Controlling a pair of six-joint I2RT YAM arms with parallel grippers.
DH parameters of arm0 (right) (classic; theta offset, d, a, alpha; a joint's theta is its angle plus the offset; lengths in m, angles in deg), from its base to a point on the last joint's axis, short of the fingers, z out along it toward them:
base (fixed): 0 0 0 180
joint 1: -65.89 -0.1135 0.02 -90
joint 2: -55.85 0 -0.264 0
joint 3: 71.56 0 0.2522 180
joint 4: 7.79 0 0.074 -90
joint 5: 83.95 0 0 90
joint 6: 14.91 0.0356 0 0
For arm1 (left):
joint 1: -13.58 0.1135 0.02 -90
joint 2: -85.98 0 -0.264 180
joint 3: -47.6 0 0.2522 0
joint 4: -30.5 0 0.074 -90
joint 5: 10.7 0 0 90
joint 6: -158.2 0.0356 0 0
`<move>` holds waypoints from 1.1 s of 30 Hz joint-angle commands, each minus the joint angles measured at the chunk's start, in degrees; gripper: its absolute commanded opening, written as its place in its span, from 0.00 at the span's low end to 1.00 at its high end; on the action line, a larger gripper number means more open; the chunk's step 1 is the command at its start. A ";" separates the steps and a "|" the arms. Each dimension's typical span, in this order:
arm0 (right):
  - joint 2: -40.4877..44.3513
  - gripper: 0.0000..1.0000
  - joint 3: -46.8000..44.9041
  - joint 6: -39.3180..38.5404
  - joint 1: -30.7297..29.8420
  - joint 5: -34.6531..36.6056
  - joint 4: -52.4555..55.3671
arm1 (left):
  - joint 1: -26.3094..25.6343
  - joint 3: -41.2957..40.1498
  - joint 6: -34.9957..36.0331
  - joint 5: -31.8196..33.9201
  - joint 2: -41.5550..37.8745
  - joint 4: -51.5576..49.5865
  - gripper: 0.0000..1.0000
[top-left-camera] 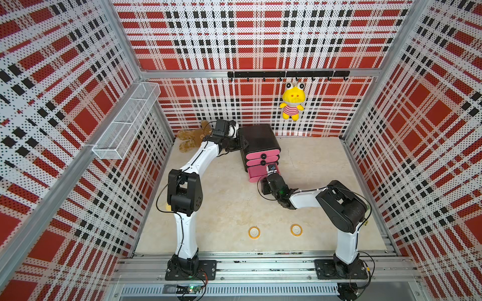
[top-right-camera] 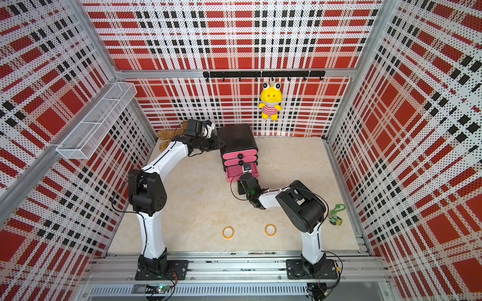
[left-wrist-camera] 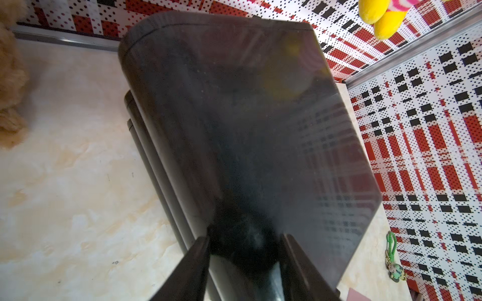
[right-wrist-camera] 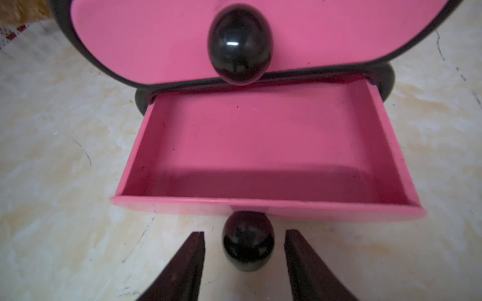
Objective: Place the transparent tape into the drawer according to color
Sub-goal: Open the drawer in the storage box, then pick up the tape at the center of the board.
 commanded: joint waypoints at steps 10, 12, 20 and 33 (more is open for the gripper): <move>12.11 0.77 -2.21 1.52 -0.49 -0.60 9.97 | -0.55 -1.75 1.04 0.93 2.51 -6.42 0.50; 14.74 0.81 -2.19 1.69 -0.49 -1.41 14.39 | -0.66 -1.74 1.04 0.84 2.44 -6.42 0.50; 26.08 1.00 -0.31 2.65 0.76 -9.19 37.37 | -0.83 -1.87 1.17 1.09 2.12 -6.42 0.54; 36.15 1.00 3.20 3.29 4.12 -20.84 67.26 | -1.38 -3.31 0.57 1.62 -0.33 -4.58 0.73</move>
